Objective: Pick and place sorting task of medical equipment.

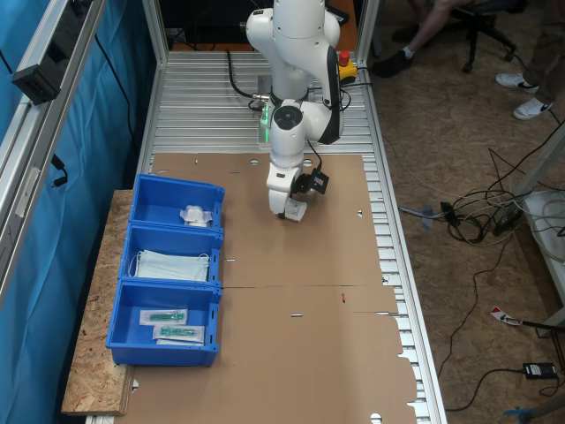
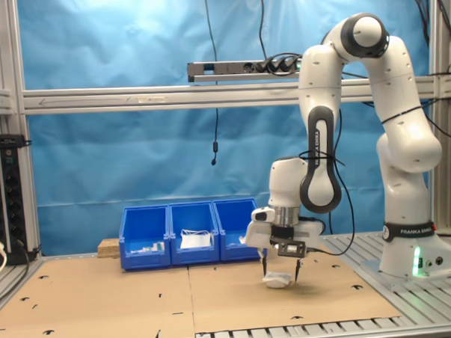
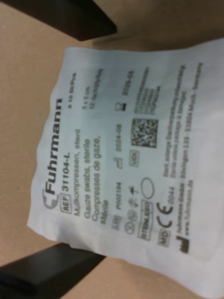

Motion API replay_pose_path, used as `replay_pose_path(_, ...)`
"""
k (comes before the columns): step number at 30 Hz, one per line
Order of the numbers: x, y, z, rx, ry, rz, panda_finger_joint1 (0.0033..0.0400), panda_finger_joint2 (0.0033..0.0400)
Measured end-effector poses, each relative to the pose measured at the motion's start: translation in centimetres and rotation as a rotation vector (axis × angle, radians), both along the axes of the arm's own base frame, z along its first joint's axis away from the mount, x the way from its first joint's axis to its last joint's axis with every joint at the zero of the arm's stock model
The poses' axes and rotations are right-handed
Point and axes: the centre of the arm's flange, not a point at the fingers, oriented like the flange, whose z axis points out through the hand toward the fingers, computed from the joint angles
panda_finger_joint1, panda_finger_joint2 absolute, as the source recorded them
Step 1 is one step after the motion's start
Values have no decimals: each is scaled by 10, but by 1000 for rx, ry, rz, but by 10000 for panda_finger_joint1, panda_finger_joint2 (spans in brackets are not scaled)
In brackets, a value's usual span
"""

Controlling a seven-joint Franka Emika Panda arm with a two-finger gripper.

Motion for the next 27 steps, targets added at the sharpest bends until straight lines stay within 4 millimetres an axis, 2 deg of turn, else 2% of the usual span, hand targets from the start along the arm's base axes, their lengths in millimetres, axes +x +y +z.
replay_pose_path(27, 0, 4, 0, 2, 0, 11, 400, 400)
